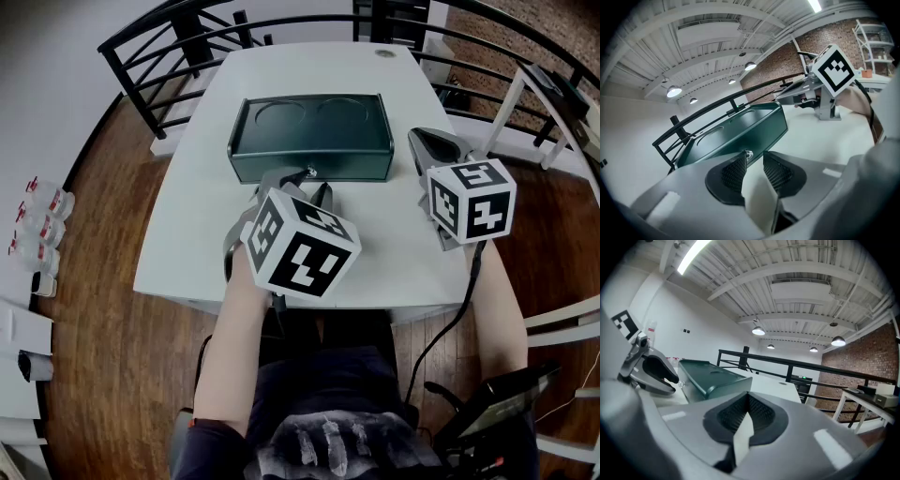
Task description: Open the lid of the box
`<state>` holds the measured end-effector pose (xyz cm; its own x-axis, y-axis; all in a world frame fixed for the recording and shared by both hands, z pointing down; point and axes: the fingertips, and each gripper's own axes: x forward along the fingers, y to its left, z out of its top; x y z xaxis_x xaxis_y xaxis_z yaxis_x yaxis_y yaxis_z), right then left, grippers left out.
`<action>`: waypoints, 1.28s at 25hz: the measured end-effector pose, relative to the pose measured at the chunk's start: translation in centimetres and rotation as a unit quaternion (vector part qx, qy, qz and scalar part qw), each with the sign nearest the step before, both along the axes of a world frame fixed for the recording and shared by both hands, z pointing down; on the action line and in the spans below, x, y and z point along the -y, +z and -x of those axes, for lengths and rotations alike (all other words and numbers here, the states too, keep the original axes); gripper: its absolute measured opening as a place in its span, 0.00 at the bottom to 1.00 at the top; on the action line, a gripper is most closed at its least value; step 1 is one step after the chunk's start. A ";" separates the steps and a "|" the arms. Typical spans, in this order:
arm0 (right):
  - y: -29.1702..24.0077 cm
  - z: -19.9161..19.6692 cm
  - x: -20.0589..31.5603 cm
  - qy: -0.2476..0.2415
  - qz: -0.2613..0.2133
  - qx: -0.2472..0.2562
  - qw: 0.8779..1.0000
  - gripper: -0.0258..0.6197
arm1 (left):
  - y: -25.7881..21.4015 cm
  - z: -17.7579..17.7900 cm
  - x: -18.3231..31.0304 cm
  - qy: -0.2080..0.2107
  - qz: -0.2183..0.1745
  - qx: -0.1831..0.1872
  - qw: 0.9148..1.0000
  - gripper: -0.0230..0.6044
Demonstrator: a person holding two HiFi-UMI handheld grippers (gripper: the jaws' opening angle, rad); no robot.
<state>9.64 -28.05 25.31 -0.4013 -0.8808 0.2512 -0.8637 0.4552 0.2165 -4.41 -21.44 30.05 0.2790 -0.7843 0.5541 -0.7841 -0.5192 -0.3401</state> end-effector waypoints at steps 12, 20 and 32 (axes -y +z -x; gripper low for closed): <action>0.0 1.5 -0.7 -0.025 -0.003 -0.002 1.000 0.04 | -0.2 1.0 0.2 -0.053 -0.036 0.046 0.997 0.25; -0.1 1.9 -1.1 -0.033 -0.002 -0.001 0.999 0.04 | 0.5 1.0 1.1 -0.072 -0.016 0.069 0.995 0.24; 0.0 1.4 -0.9 -0.024 0.002 0.010 1.000 0.04 | 0.3 1.2 -0.2 -0.047 -0.020 0.073 0.996 0.18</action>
<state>8.22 -27.15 25.28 -0.4478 -0.8596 0.2460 -0.8452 0.4967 0.1971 -5.66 -21.28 30.33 0.1213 -0.8260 0.5505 -0.7693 -0.4287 -0.4738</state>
